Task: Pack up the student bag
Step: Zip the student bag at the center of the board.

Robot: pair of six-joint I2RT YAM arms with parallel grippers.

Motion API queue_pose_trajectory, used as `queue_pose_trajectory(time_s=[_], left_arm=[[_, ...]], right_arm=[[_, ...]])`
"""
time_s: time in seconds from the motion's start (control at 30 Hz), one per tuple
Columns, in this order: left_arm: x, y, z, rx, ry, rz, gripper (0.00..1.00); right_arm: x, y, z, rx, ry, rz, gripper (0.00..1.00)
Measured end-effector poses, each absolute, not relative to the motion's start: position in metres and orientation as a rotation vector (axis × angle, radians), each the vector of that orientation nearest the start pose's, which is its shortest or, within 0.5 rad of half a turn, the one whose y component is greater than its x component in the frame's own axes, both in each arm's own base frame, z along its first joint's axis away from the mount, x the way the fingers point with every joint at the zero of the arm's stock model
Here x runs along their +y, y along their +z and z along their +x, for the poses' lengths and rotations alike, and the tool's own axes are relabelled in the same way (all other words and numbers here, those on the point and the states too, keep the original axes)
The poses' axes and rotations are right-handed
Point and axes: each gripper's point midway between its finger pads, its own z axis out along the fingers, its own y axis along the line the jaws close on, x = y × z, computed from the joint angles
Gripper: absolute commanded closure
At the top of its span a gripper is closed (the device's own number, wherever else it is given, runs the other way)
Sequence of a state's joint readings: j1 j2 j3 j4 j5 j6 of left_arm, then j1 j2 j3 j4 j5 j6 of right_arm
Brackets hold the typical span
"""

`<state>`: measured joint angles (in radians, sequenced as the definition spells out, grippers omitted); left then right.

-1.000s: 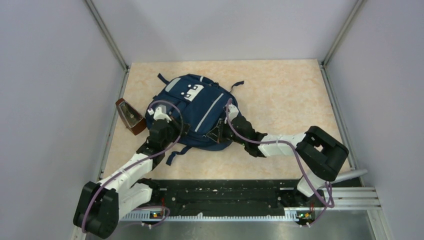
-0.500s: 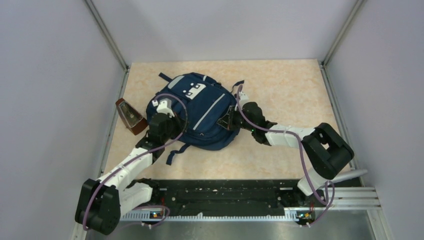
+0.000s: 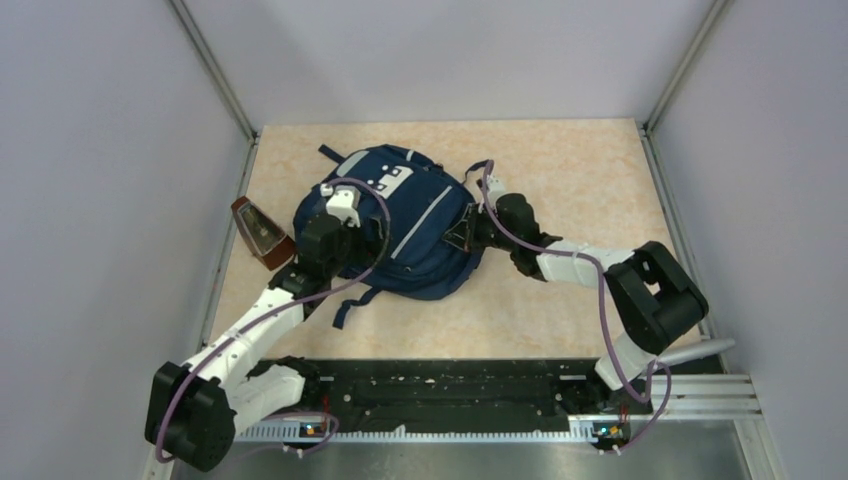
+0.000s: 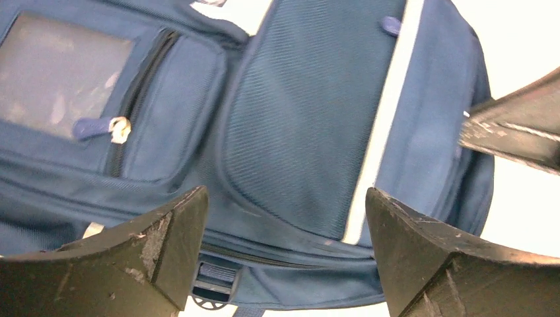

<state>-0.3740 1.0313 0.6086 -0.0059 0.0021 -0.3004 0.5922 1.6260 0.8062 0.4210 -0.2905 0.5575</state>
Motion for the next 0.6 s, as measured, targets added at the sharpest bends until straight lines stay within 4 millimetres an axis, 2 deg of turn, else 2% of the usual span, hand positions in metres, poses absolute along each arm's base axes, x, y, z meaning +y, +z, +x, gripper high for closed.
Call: queue_pose_trajectory(time_s=[0.07, 0.17, 0.3, 0.43, 0.6], left_arm=[[-0.149, 0.162, 0.309, 1.993, -0.410, 0.165, 0.05], [-0.182, 0.172, 0.295, 1.940, -0.418, 0.357, 0.04], [-0.223, 0.169, 0.283, 1.896, -0.457, 0.569, 0.02], [-0.242, 0.149, 0.286, 1.895, -0.424, 0.690, 0.02], [-0.249, 0.130, 0.301, 1.895, -0.302, 0.770, 0.03]], right_arm=[[0.309, 0.115, 0.333, 2.089, 1.011, -0.238, 1.00], [0.309, 0.115, 0.333, 2.089, 1.011, -0.238, 1.00], [0.309, 0.116, 0.333, 2.090, 1.011, -0.239, 1.00], [0.308, 0.116, 0.332, 2.092, 1.011, -0.238, 1.00], [0.305, 0.115, 0.329, 2.097, 1.008, -0.235, 1.00]])
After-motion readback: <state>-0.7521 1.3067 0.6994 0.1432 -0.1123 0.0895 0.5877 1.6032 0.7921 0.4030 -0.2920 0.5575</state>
